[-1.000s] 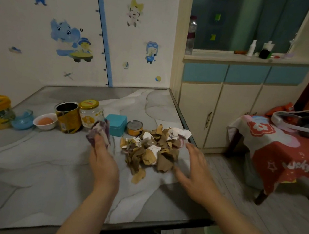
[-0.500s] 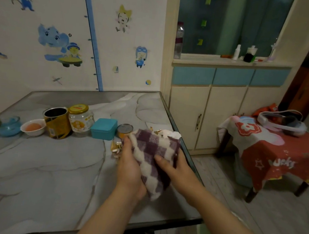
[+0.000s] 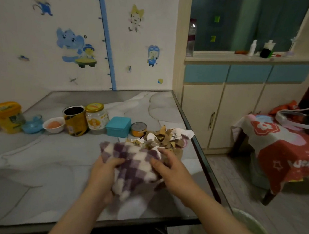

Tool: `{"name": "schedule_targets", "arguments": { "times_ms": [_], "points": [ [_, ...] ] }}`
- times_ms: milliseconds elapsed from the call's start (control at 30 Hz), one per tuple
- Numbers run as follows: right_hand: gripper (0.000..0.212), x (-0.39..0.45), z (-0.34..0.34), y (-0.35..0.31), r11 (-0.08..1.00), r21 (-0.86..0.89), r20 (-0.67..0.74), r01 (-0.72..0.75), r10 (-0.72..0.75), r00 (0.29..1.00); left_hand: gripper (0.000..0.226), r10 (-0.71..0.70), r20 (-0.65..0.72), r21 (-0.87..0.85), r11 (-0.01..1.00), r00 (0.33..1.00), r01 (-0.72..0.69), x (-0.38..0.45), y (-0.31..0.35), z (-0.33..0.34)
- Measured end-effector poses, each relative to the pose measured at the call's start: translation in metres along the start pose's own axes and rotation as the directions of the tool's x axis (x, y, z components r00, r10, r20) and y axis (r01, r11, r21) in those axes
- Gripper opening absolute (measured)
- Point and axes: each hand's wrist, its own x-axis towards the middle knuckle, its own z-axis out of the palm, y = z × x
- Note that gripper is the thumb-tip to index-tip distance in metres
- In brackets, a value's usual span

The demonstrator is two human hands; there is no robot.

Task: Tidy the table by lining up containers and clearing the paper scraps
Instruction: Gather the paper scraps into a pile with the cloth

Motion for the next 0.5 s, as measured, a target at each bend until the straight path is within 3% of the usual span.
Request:
{"name": "schedule_targets", "arguments": {
  "times_ms": [133, 233, 367, 433, 500],
  "points": [
    [0.038, 0.003, 0.012, -0.001, 0.999, 0.002, 0.027, -0.041, 0.041, 0.999, 0.033, 0.173, -0.198, -0.019, 0.983, 0.965, -0.181, 0.04, 0.043, -0.042],
    [0.031, 0.005, 0.013, 0.002, 0.999, -0.025, 0.012, -0.048, 0.048, 0.999, 0.032, 0.348, -0.274, 0.255, 0.925, 0.897, -0.281, 0.063, 0.063, -0.057],
    [0.023, 0.004, 0.012, 0.006, 0.997, -0.037, -0.009, -0.062, 0.062, 0.998, 0.034, 0.446, -0.156, 0.556, 0.777, 0.881, -0.295, 0.087, 0.057, -0.052],
    [0.021, 0.003, 0.01, 0.007, 0.995, -0.063, -0.02, -0.072, 0.071, 0.997, 0.031, 0.405, -0.08, 0.644, 0.719, 0.911, -0.263, 0.095, 0.043, -0.041],
    [0.021, 0.003, 0.005, 0.008, 0.993, -0.086, -0.026, -0.086, 0.084, 0.996, 0.039, 0.301, -0.095, 0.667, 0.727, 0.949, -0.164, 0.098, 0.031, -0.026]
  ]
}}
